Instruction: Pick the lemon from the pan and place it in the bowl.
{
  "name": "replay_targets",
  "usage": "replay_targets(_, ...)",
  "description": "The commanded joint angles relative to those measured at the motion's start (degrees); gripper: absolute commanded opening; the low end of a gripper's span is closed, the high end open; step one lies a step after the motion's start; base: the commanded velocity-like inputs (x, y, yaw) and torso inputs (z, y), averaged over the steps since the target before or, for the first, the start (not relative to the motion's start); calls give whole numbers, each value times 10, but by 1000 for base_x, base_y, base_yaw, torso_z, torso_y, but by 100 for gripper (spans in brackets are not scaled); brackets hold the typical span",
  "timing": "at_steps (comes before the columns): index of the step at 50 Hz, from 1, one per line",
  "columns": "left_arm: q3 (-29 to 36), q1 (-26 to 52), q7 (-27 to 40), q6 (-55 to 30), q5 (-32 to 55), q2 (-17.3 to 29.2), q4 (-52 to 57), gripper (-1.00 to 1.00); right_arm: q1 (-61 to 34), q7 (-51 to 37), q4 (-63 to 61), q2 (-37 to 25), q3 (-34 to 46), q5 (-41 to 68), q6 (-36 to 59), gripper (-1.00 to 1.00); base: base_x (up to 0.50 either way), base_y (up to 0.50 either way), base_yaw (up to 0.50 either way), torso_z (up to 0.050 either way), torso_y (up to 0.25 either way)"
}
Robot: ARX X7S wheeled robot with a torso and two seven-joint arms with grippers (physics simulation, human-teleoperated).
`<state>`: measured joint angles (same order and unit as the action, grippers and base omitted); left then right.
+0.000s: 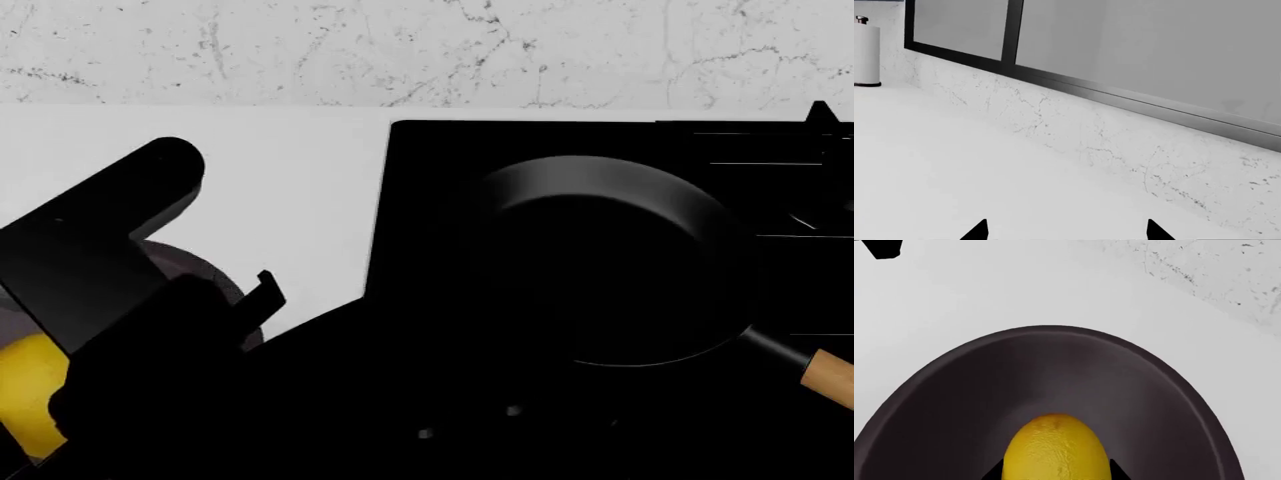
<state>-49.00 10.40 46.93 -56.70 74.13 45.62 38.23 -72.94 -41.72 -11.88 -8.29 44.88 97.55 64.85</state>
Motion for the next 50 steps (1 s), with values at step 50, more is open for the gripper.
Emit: replay_targets(50,-27,-46,-29,17,-23,-24,2,100,12,29,5,-4,42,-26,-13,-100,0,0,0,0,0)
